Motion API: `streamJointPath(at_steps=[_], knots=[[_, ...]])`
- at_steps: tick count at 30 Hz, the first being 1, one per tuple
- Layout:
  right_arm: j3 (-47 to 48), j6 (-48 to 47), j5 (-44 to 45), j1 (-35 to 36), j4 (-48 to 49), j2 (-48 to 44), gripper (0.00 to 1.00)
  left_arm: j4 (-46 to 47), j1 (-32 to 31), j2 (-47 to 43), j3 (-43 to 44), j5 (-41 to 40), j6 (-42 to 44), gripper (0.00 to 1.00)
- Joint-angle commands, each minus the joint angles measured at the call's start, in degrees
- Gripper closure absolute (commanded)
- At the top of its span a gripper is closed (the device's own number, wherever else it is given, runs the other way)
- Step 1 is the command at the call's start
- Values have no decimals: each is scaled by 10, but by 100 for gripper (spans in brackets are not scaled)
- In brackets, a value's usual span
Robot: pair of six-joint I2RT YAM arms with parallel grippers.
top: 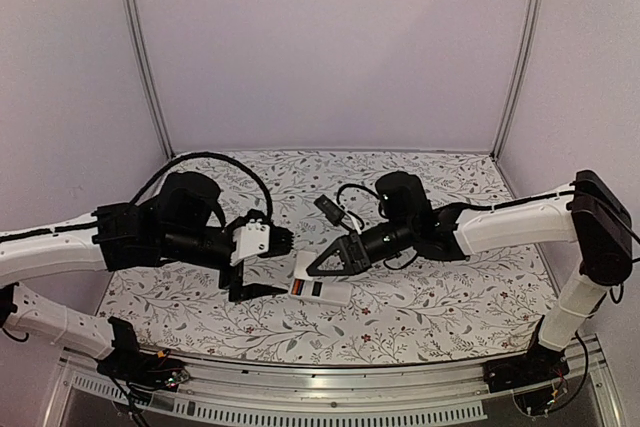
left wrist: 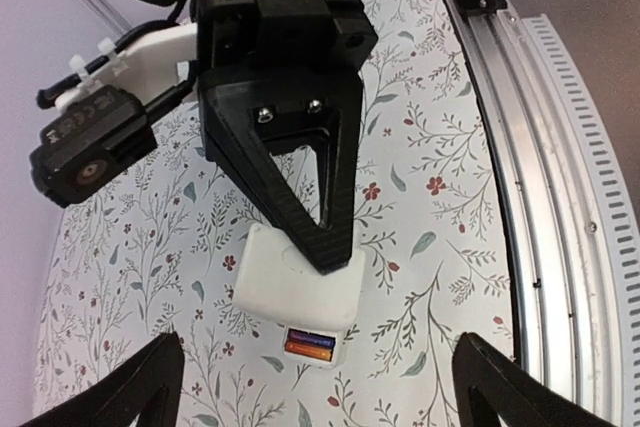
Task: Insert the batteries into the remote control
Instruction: Pass from the right arm to the left
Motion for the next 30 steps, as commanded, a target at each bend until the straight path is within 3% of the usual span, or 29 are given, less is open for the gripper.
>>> streamJointPath(at_steps=[1,13,21,28,29,30], knots=[[18,31,-38,-2,28,25,100,-25,-13,42,26,-21,92,8],[17,80,-71,-3,93,63,100,-25,-22,107,54,-1,133,33],[15,100,-80,-5,119,72,100,-16,-22,122,53,-29,141,38],[8,111,-85,-7,132,76,100,-8,-22,119,50,-38,143,57],[8,114,-87,-8,136,77,99,-8,-21,117,50,-38,144,60],[6,118,-86,-10,139,77,88,-8,-21,114,47,-39,145,63]])
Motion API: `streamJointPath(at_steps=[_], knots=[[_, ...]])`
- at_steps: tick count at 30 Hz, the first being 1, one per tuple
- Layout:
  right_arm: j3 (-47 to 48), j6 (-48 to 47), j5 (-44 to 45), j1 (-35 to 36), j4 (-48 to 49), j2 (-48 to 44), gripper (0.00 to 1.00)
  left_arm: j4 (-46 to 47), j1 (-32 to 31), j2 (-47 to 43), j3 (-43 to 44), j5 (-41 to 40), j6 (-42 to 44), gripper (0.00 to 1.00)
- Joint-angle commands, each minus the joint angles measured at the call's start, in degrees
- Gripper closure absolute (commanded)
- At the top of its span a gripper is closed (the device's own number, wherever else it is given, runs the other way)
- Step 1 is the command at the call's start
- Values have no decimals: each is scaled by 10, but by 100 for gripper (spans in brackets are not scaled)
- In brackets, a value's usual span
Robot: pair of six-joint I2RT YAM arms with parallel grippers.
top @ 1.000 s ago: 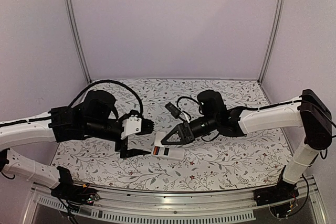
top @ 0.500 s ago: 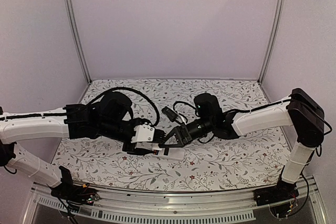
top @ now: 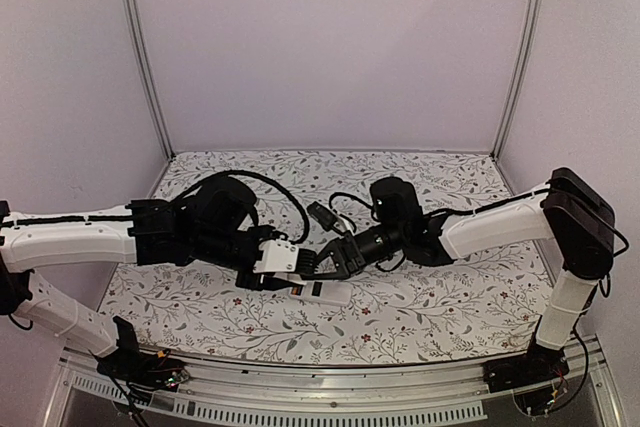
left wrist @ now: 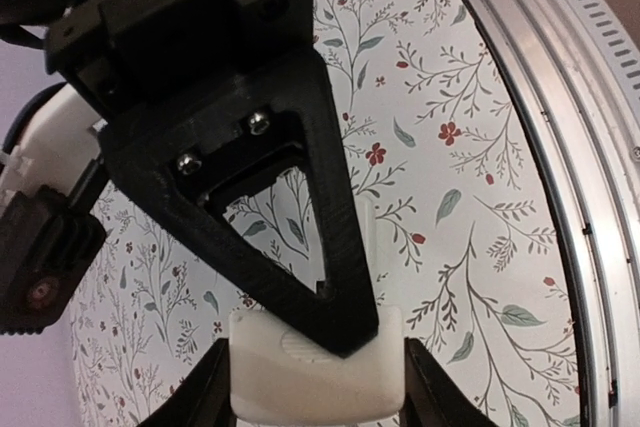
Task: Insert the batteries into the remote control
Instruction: Pass from the right arm to the left, then adjust the remote control without the battery cover at the center of the board.
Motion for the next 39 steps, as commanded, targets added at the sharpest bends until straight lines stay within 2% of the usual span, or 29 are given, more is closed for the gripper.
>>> streamJointPath(at_steps=[1,4,5,10,16,24,29,33,36,39], knots=[[1,16,-9,-12,29,13,74,2,-6,-6,2,-7,1,64],[-22,28,15,-39,25,11,50,5,9,-19,-17,7,-14,67],[-33,35,27,-49,24,10,47,8,17,-24,-29,13,-18,67],[-66,39,47,-54,-4,15,52,24,46,-31,-75,18,-25,71],[-78,33,100,-14,-38,40,51,-17,80,-8,-62,18,-37,76],[-52,58,151,-3,-45,108,48,1,108,45,-62,46,-61,76],[-71,62,179,-28,-46,119,48,-11,109,75,-45,44,-80,75],[-90,55,183,-59,-47,101,48,-36,102,112,-11,48,-152,76],[-90,45,177,-64,-57,82,48,-21,81,119,-7,11,-221,79],[-87,38,161,-64,-61,71,48,-16,40,118,3,-61,-306,79]])
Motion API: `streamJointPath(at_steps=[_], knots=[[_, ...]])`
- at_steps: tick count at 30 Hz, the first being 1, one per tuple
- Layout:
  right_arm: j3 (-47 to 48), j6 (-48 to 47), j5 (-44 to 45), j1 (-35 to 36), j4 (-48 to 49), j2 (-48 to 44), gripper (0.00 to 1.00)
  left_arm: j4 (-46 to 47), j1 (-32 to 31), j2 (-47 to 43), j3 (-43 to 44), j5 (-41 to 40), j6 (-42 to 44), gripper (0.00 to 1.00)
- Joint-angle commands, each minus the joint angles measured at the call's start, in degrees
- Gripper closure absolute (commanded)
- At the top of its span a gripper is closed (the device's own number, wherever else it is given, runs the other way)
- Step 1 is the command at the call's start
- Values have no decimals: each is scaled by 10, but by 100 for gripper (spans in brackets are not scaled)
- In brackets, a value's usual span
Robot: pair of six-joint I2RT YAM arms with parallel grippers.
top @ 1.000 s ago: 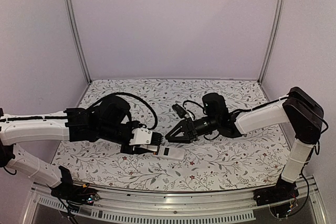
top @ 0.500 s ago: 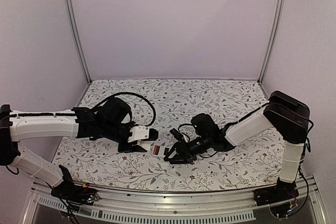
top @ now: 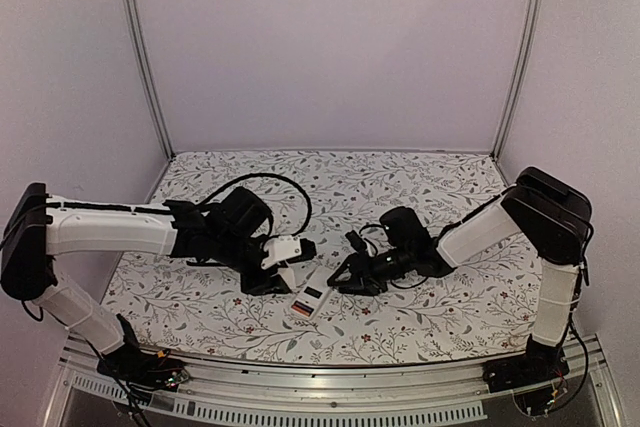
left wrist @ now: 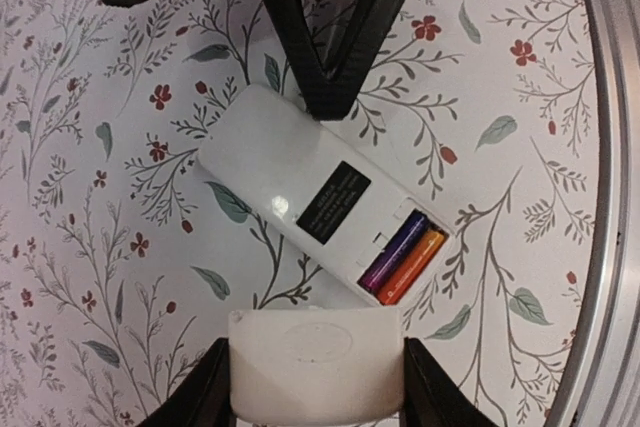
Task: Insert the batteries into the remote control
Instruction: Adjust the remote control without the battery cover at the center of the board, then move the remote control without the battery cover to the center of the board.
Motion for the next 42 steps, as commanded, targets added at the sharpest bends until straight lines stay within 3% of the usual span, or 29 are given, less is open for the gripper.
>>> streamJointPath(at_steps=[1,11,16,30,42], knots=[[-11,-17,0,-2,-29,-24,49,-4,-56,1,24,-96,-158,80],[-29,-40,4,0,-71,-79,51,-38,-150,-1,-40,-191,-408,83],[-35,-44,7,-17,-73,-85,51,-16,-169,39,-66,-198,-465,83],[-52,-62,2,-55,-92,-107,52,49,-161,175,11,-172,-445,86],[-38,-80,-9,-65,-103,-101,55,90,-42,205,50,-147,-361,85]])
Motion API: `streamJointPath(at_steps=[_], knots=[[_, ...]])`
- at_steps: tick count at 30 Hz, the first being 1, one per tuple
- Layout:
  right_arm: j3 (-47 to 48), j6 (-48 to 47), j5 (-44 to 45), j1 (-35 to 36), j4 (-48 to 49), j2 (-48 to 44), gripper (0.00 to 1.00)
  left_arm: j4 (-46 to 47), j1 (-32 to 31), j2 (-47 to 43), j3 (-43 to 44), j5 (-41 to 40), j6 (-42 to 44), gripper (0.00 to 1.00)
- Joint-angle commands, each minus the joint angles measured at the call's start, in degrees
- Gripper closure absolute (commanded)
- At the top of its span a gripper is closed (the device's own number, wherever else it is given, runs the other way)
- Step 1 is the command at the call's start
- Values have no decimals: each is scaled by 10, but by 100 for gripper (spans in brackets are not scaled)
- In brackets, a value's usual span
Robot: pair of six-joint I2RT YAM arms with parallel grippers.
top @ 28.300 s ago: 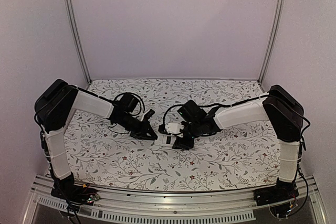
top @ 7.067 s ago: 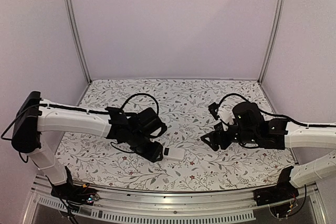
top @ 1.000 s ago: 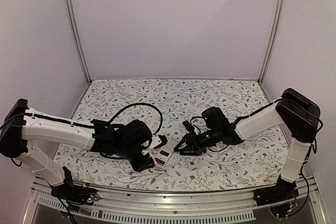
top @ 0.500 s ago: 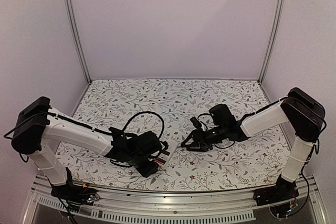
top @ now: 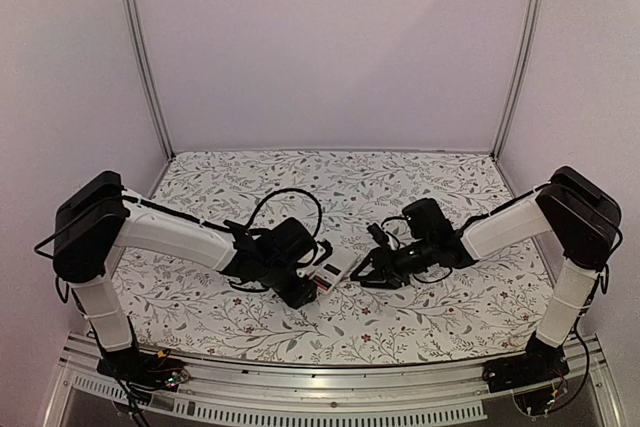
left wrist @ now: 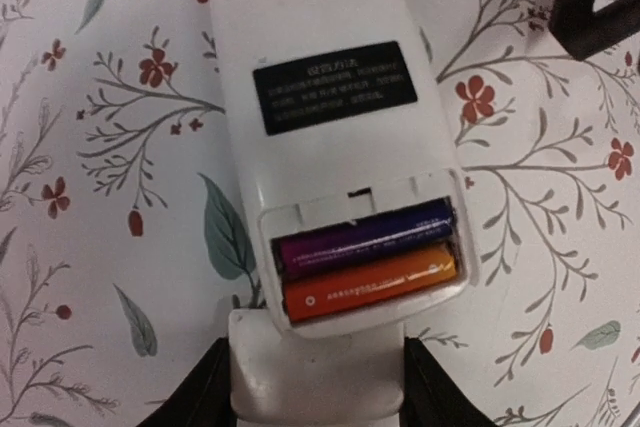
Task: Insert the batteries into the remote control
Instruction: Move the remote control without the battery cover to the center of the board.
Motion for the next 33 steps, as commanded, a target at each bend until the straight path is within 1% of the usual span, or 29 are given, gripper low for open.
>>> streamJointPath(at_steps=[1,6,12,14,18,21,25,29,33], knots=[[15,-16,-10,-4,-10,-4,55,18,47,17,-3,11,33,85],[29,-19,-15,-5,-15,3,55,16,59,17,2,12,61,86],[48,-29,-14,-5,-36,-3,55,79,60,-90,-87,53,73,85],[59,-35,-14,-5,-45,-4,55,99,59,-106,-97,64,75,84],[84,-41,-17,-5,-56,5,57,105,58,-71,-68,71,89,83],[99,-40,-25,-8,-59,15,64,117,54,-38,-48,78,95,82],[120,-39,-38,-11,-65,27,69,139,54,-15,-32,69,96,82],[138,-34,-59,-10,-64,46,77,133,55,3,-12,62,108,81],[144,-31,-66,-9,-64,58,81,136,59,9,-6,63,115,80]])
